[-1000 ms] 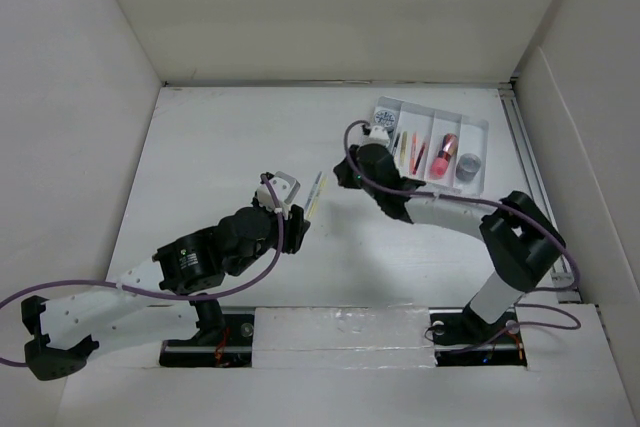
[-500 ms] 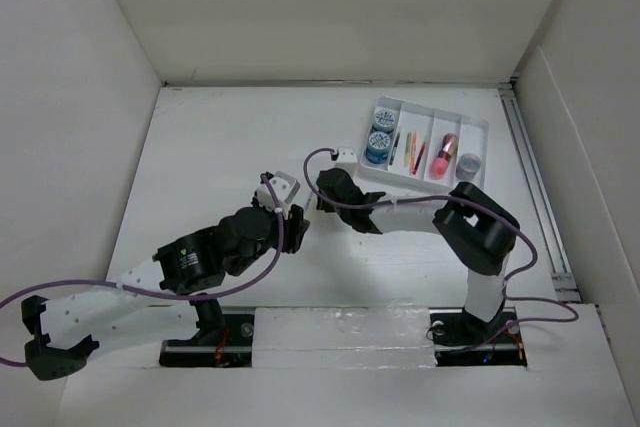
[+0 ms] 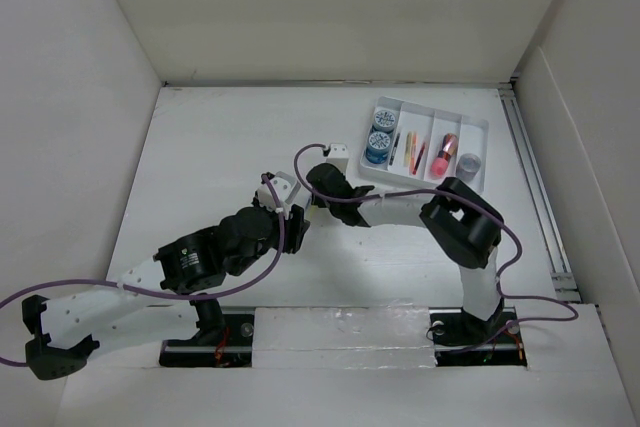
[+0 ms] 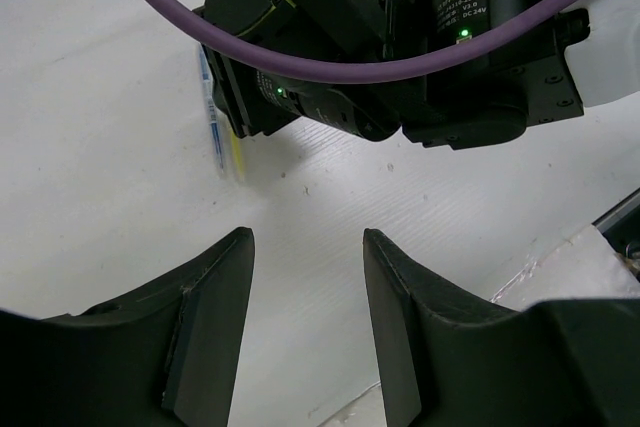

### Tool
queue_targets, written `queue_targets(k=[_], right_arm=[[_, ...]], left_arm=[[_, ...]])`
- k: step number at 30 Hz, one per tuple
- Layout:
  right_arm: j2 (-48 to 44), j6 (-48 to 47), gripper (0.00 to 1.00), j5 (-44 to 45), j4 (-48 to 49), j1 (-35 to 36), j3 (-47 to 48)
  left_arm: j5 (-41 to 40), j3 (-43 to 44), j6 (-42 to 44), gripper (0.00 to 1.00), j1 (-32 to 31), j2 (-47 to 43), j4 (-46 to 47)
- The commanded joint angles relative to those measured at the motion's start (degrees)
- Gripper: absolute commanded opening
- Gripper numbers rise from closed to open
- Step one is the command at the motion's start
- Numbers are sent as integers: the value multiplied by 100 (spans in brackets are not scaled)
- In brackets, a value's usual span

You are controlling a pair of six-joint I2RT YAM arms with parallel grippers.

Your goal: Organize the desk

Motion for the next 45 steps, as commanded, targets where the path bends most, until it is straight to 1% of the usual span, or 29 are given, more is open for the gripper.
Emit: queue_targets(k=[1, 12, 13, 15, 22, 25, 27, 29, 31, 32, 35, 40, 44, 45], right_arm=[[72, -2, 37, 177, -79, 2, 270], [327, 33, 34, 150, -228, 2, 411], [318, 51, 34, 185, -237, 2, 411], [248, 86, 28, 229, -237, 2, 332], [73, 209, 25, 423, -299, 2, 130], [-86, 244, 27, 527, -281, 2, -46], [-95, 227, 33, 546, -307, 2, -64], [-78, 227, 33, 467, -316, -59, -55], [-86, 192, 29, 231, -273, -173, -64], [-121, 183, 20, 169, -255, -174, -99], [-323, 139, 8, 89, -132, -288, -283], [-1087, 86, 7, -104, 26, -622, -573], [-1694, -10, 7, -245, 105, -1165, -872], [-1764, -37, 7, -332, 114, -1515, -916]], left_arm=[[-40, 4, 19, 43, 6, -82, 84], [-23, 13, 27, 43, 6, -99, 93], [-32, 22, 27, 43, 6, -99, 84], [-23, 13, 27, 43, 6, -99, 101], [-32, 22, 27, 43, 6, -143, 84], [-14, 31, 45, 43, 6, -161, 101], [3, 31, 45, 43, 6, -170, 119], [12, 22, 45, 43, 6, -152, 101], [-5, 39, 45, 43, 6, -170, 84], [-14, 39, 36, 43, 6, -187, 84], [-14, 31, 36, 43, 6, -222, 101], [30, 13, 45, 43, 6, -222, 110], [65, 31, 45, 43, 6, -222, 110], [65, 22, 45, 43, 6, -231, 110]])
